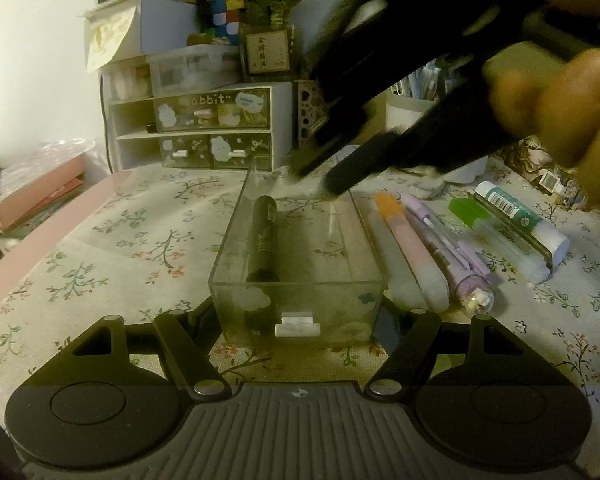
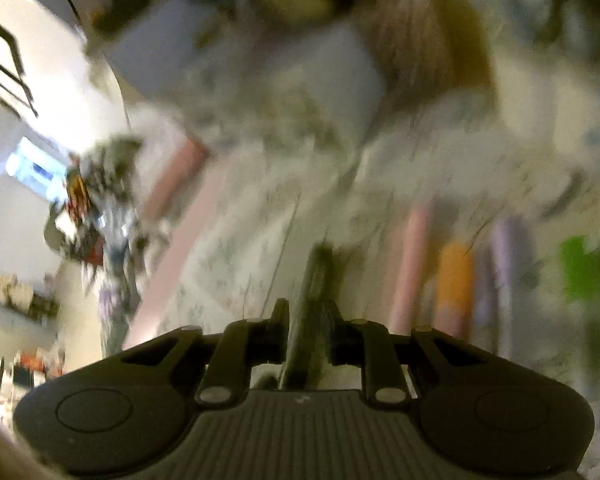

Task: Organize stationery
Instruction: 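Lift the black marker with the right tool and drop it into the box, then move the right tool back to the markers and grasp the pink marker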

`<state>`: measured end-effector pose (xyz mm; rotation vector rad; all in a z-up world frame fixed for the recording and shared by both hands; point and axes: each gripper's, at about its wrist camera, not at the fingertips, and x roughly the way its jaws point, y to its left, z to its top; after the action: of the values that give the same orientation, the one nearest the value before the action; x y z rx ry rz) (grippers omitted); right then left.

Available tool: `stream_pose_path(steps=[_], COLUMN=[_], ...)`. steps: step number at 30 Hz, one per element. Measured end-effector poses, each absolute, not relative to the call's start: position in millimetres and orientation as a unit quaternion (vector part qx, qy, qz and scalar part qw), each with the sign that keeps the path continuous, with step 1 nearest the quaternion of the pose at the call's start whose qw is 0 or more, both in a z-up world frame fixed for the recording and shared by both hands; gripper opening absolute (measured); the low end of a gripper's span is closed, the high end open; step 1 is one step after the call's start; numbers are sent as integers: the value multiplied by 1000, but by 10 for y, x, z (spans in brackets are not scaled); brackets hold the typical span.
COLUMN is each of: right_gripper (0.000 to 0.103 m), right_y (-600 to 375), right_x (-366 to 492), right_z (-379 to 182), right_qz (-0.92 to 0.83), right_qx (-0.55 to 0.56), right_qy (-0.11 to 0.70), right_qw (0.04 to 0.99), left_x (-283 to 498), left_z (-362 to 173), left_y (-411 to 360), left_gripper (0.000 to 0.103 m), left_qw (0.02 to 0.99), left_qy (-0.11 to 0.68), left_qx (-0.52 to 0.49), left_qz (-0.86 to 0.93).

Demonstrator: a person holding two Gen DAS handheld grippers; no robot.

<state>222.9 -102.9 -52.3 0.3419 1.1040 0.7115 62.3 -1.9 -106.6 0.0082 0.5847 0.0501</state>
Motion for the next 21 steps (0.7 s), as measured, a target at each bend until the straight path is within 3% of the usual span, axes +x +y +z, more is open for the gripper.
stream_pose_path(steps=[12,18,19,21], right_gripper=[5,5,6,18], right_y=[-1520,-1298,-1271,-1303], right_x=[1974,1879,1896,1951], right_z=[-656,-607,-656,-731], right_qz=[263,336,346,331], right_qx=[115,87,92,109], right_qy=[489,474,482,498], right_qw=[824,809,800,794], left_x=[621,618,617,619], left_z=[-1065,-1065,-1064,-1062], left_y=[-32,-24,-26,-24], left_gripper=[72,72,72,72], left_qw=[957,957,957,958], left_qy=[288,288,287,287], left_qx=[5,4,4,4], left_qz=[26,25,25,24])
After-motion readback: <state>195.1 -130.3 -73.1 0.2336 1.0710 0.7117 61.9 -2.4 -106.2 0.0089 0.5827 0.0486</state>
